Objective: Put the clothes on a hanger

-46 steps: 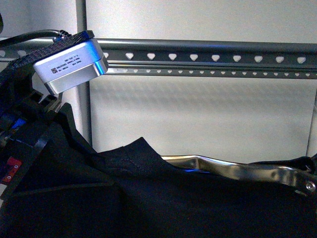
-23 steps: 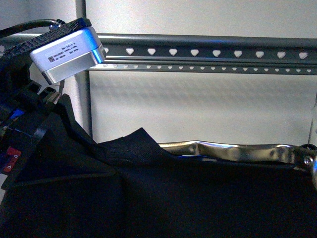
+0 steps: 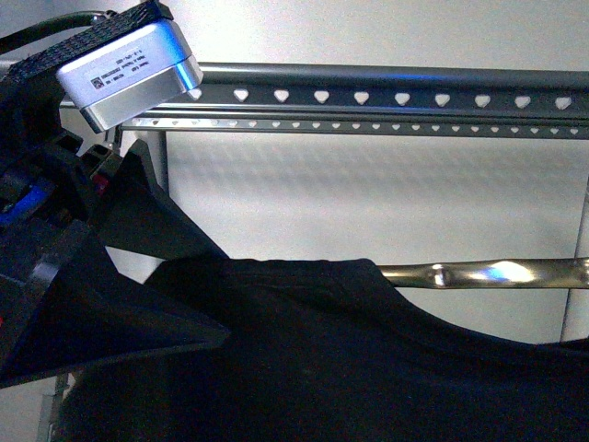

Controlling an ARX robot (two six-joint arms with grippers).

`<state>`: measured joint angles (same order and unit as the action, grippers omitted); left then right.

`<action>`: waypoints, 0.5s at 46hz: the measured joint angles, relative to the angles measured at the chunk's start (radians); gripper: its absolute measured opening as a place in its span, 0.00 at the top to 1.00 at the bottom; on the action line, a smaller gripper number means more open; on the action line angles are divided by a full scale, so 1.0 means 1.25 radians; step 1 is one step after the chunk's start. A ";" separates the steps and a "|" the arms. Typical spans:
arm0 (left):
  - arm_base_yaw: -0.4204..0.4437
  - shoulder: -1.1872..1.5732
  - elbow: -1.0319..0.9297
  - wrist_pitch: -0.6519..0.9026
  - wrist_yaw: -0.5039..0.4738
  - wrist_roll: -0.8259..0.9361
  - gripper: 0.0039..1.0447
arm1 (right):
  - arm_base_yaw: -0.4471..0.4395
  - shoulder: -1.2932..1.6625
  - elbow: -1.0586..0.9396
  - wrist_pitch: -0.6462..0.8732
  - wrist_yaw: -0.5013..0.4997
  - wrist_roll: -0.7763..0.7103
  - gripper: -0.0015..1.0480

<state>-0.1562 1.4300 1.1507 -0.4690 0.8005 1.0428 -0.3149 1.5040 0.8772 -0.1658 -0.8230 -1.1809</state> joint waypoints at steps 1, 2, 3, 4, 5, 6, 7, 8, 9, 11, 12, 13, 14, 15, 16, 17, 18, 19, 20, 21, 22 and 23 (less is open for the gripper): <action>0.000 0.000 0.000 0.000 0.001 0.000 0.33 | -0.007 0.002 0.000 -0.011 -0.001 -0.004 0.90; 0.000 0.000 0.000 0.000 0.002 0.000 0.28 | -0.016 0.005 0.000 -0.030 -0.001 -0.007 0.90; 0.000 0.000 0.000 0.000 0.002 0.000 0.24 | -0.021 0.006 0.000 -0.042 0.000 -0.009 0.90; 0.000 0.000 0.000 0.000 0.002 0.001 0.19 | -0.029 0.009 0.000 -0.055 0.007 -0.009 0.90; 0.000 0.000 0.000 0.000 0.002 0.001 0.17 | -0.034 0.010 -0.001 -0.062 0.011 -0.005 0.90; 0.001 -0.001 -0.004 0.010 0.002 -0.005 0.14 | -0.037 0.011 -0.001 -0.066 0.011 -0.002 0.91; 0.003 -0.005 -0.018 0.049 0.002 -0.041 0.11 | -0.042 0.012 -0.001 -0.075 0.011 0.006 0.91; 0.004 -0.009 -0.034 0.092 -0.003 -0.067 0.10 | -0.044 0.012 -0.001 -0.080 0.011 0.013 0.91; 0.006 -0.016 -0.066 0.181 -0.020 -0.122 0.06 | -0.048 0.012 0.000 -0.092 0.011 0.021 0.91; 0.012 -0.023 -0.120 0.332 -0.060 -0.242 0.04 | -0.053 0.012 0.000 -0.107 0.018 0.046 0.92; 0.015 -0.023 -0.135 0.378 -0.072 -0.265 0.05 | -0.054 0.012 0.000 -0.110 0.021 0.051 0.92; 0.020 -0.023 -0.160 0.464 -0.096 -0.367 0.06 | -0.056 0.012 0.000 -0.116 0.029 0.059 0.92; 0.022 -0.023 -0.169 0.504 -0.107 -0.387 0.06 | -0.057 0.012 0.000 -0.118 0.031 0.060 0.92; 0.027 -0.019 -0.183 0.590 -0.134 -0.471 0.06 | -0.059 0.012 0.000 -0.123 0.038 0.065 0.92; 0.033 -0.014 -0.190 0.674 -0.155 -0.559 0.06 | -0.061 0.012 0.000 -0.129 0.047 0.071 0.92; 0.036 -0.011 -0.190 0.694 -0.170 -0.600 0.06 | -0.062 0.012 0.000 -0.131 0.049 0.074 0.92; 0.039 -0.008 -0.190 0.767 -0.199 -0.661 0.06 | -0.063 0.012 0.000 -0.134 0.057 0.080 0.92; 0.046 -0.008 -0.185 0.836 -0.234 -0.777 0.06 | -0.063 0.012 0.000 -0.138 0.069 0.089 0.92; 0.050 -0.009 -0.182 0.877 -0.259 -0.846 0.06 | -0.063 0.012 0.001 -0.140 0.077 0.096 0.92; 0.053 -0.014 -0.177 0.909 -0.286 -0.908 0.06 | -0.062 0.012 0.002 -0.143 0.085 0.103 0.92; 0.056 -0.016 -0.175 0.918 -0.299 -0.924 0.06 | -0.062 0.013 0.002 -0.145 0.090 0.106 0.92; 0.060 -0.023 -0.168 0.924 -0.320 -0.991 0.06 | -0.060 0.013 0.003 -0.148 0.096 0.117 0.92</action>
<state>-0.0818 1.4017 0.9405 0.6857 0.4004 -0.1963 -0.3904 1.5204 0.8810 -0.3511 -0.7029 -1.0340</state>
